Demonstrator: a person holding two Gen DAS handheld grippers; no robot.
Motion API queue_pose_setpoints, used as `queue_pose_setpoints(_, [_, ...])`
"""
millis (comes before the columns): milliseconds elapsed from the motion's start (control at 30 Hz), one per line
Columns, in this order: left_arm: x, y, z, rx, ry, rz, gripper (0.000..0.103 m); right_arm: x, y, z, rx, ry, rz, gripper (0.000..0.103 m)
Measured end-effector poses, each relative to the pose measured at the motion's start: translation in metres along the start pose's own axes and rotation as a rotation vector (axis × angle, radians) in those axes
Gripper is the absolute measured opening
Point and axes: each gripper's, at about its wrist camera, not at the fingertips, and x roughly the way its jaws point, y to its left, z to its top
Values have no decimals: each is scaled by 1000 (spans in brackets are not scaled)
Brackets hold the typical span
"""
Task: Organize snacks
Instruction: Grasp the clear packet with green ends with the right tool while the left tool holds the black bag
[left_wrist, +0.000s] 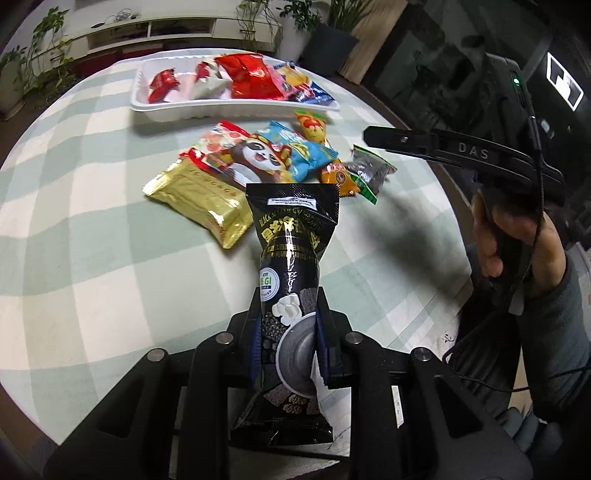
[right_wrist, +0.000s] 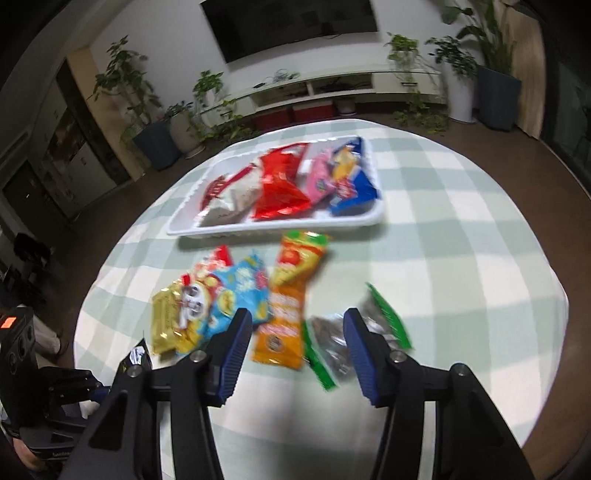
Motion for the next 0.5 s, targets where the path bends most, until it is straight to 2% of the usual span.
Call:
queue_pose_setpoints(67, [-3,5,-2,-13,-12,-9,21,5,8,1,-16,13,5,55])
queue_pose_setpoints(167, [-7,8,-7,-30,-22,-20,21,11,4,-3,29,32,-7,55])
queue_pose_setpoints(400, [-11,21,-14,-73,-43,-30,21,10,-53,-29,220,89,-119,55])
queue_pose_setpoints(500, [-9,22,-15,-75,-45,-33,21,14,-60,-32,240,117,-131,55])
